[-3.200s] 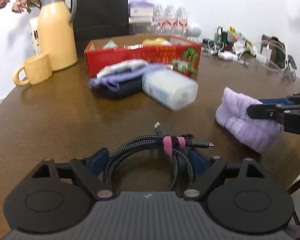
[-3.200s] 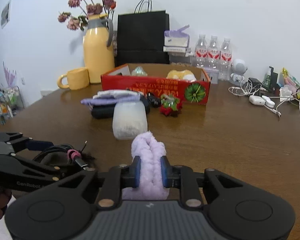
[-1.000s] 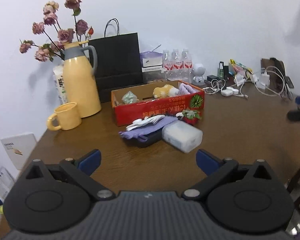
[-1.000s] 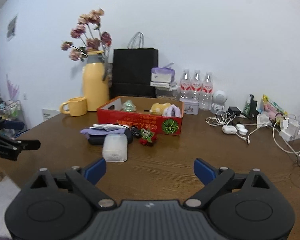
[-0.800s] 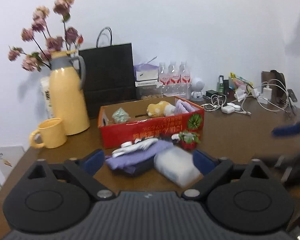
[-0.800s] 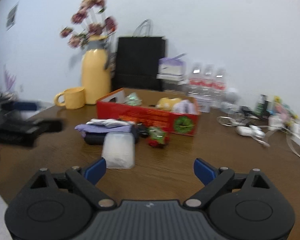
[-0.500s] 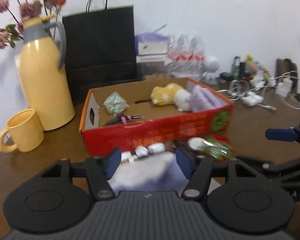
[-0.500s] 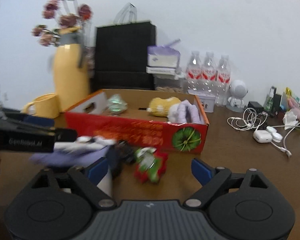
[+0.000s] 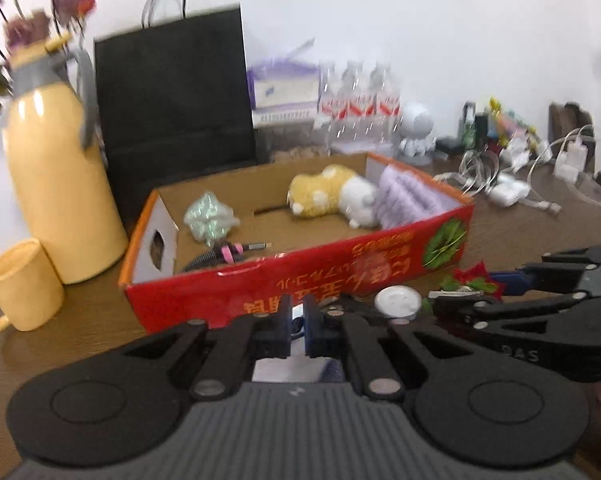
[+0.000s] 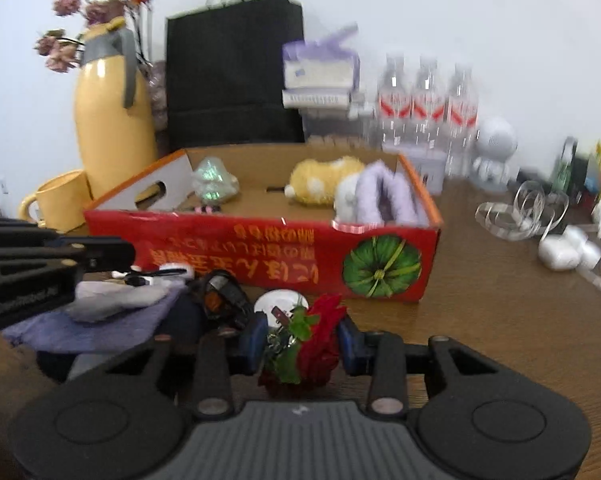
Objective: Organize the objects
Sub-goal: 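Grasp the red flower ornament with the right tool, then drop the red flower into the box and open the right tool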
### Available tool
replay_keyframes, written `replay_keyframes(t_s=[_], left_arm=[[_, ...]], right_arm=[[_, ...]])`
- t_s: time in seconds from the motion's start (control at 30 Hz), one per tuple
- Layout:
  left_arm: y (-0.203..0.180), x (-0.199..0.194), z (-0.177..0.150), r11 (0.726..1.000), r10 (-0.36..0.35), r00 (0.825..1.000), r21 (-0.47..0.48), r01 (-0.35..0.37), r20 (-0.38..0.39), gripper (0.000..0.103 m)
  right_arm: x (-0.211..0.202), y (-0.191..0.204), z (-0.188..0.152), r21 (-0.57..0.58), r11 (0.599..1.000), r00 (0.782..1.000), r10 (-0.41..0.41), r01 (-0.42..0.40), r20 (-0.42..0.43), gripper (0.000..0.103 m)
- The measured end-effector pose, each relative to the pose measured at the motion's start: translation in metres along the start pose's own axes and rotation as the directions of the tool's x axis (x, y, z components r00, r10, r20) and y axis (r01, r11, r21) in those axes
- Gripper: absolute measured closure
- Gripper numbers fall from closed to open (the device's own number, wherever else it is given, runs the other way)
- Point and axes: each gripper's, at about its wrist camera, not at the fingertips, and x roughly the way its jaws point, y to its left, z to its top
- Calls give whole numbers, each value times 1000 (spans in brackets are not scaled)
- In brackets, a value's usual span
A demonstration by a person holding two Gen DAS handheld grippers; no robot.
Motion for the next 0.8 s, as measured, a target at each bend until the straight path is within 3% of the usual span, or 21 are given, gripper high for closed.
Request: replay_keyframes(t_s=[0.13,0.3,0.43,0.57,0.8], left_arm=[[-4,-67,-12,997,-31,998,-73,36,61,97],[-16,-131,-62,986,-47,998,-161,52,36,97],[-23,-152,-92,974,-65,996,-220,50,-63,97],[-34,-179,-103,984,-50,998,-173,44,-30,97],[-32,-198,-100,983,-46,999,-178,50,27,97]], right_arm=[[-62,4,-6,9,1000,996,26,-27,85,68],[-126,16,-45,42,995,994,93,-96,58,67],[-159,36,-83,15,992,992,124,-124,-5,67],[-182,51,-102,-18,992,992,126,-127,-24,67],[-207,54,-102,-45,996,997,77,-77,18,67]])
